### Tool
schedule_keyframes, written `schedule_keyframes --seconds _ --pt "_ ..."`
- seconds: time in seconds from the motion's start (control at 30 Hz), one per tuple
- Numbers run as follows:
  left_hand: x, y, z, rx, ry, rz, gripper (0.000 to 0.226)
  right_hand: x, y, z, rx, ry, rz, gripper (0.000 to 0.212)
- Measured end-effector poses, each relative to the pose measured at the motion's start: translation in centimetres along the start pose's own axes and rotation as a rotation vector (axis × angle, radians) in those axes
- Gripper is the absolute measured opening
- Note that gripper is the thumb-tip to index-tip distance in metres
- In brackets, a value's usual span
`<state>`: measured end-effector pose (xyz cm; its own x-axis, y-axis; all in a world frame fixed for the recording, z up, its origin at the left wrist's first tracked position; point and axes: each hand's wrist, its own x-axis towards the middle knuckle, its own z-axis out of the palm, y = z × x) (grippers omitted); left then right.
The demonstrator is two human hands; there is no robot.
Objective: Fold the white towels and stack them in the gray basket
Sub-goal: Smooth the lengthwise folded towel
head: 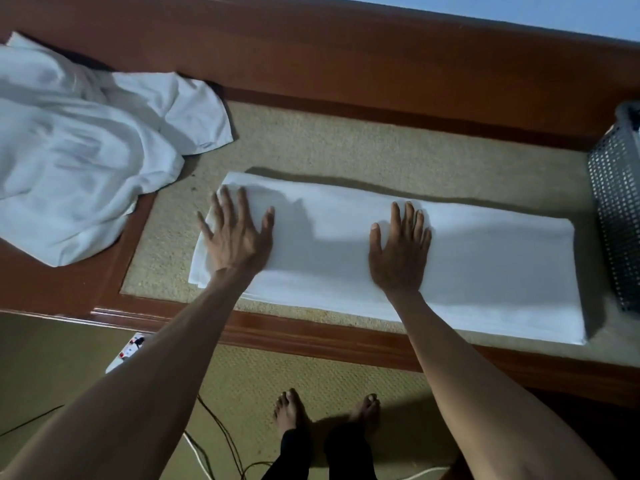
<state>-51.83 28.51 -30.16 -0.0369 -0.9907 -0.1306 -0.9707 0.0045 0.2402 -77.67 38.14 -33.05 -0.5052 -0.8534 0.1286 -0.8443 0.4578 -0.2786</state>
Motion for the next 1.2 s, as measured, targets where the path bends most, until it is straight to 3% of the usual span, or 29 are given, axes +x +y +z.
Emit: schedule_keyframes --seconds 0.07,0.17,0.27,0.37,0.47,0.6,0.77,0.87,1.0,1.2 --pt "1.1 2.0 -0.1 -0.003 0.006 0.135 0.072 -0.1 0.1 0.1 -0.006 0.013 -0.009 0.060" --pt "3.0 3.6 0.8 0.025 -0.118 0.375 0.066 -0.1 0.3 0.2 -0.003 0.007 -0.008 0.062" --pt "4.6 1.8 1.3 0.080 -0.160 0.377 0.066 0.0 0.3 0.2 0.017 -0.029 0.004 0.065" --pt "5.3 -1.2 0.8 0.085 -0.096 0.210 0.071 -0.1 0.3 0.2 0.011 -0.032 0.003 0.066" --pt "4.6 -2.5 -0.1 -0.069 -0.058 0.004 0.076 0.0 0.1 0.1 -0.011 -0.011 0.002 0.064" --pt "2.5 -1.9 -1.1 -0.165 -0.018 -0.071 0.084 -0.1 -0.2 -0.1 -0.033 0.008 0.008 0.061" --pt "2.0 -2.0 -2.3 -0.324 -0.058 -0.236 0.073 0.0 -0.2 0.1 -0.042 0.008 -0.007 0.061" --pt "3.4 -1.9 -4.5 -0.443 -0.165 -0.356 0.059 0.1 0.1 0.1 -0.053 -0.088 -0.005 0.066" --pt "3.3 -0.5 -7.4 -0.672 -0.213 -0.471 0.064 0.7 1.0 -0.7 -0.048 -0.261 -0.077 0.074" --pt "1.8 5.4 -11.8 -0.713 -0.317 -0.486 0.065 0.2 7.9 -5.2 -0.125 -0.422 -0.308 0.073"
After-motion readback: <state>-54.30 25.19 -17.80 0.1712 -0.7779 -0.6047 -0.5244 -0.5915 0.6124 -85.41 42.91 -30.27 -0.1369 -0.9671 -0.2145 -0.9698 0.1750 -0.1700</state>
